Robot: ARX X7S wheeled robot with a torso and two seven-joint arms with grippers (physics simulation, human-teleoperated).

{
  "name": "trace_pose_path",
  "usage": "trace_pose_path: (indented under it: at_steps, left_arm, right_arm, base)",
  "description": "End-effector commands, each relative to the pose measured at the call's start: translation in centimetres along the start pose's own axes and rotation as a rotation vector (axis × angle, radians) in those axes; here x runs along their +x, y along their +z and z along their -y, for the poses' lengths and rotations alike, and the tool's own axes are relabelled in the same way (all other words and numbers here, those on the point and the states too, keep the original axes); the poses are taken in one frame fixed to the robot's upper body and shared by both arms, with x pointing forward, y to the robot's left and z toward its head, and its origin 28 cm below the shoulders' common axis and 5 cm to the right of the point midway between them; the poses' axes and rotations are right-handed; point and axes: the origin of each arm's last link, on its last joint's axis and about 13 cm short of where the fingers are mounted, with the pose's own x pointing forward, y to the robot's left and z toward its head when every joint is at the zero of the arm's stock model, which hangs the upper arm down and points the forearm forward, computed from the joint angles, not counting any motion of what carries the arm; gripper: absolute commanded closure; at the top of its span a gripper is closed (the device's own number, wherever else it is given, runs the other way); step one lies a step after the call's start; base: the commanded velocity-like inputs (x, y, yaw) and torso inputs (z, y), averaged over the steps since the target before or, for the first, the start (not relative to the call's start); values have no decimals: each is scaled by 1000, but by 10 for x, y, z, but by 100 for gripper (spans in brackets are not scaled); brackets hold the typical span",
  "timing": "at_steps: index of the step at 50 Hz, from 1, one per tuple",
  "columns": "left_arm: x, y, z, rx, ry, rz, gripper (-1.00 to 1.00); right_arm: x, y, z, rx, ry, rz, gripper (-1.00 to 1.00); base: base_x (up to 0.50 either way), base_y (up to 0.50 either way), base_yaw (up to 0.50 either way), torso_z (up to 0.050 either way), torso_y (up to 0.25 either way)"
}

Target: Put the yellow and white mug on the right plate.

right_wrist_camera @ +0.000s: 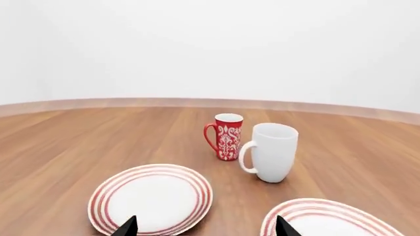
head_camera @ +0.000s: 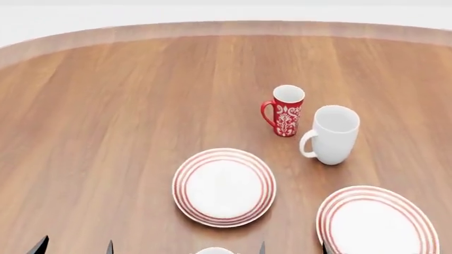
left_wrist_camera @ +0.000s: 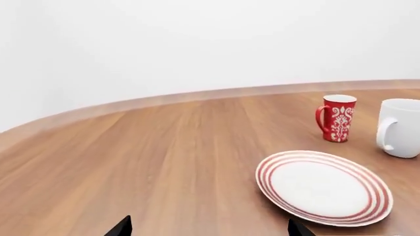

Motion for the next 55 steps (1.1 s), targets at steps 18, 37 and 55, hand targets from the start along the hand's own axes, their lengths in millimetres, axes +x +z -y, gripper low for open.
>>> trace_pose_path:
  at_steps: [18, 37, 55]
  left_arm:
    - [0, 1, 0, -1, -3, 8, -100]
    - [1, 0, 0, -1, -4, 2, -100]
    - [1, -2, 2, 6, -7, -3, -100]
  right_arm:
    - [0, 0, 0, -10, 2, 22, -100]
    - [-3, 9, 8, -45, 6, 56, -100]
    - [-24, 53, 59, -69, 181, 127, -100]
  base:
    - [500, 0, 0, 0, 1]
    - [38, 0, 0, 0, 0]
    - [0, 0, 0, 0, 0]
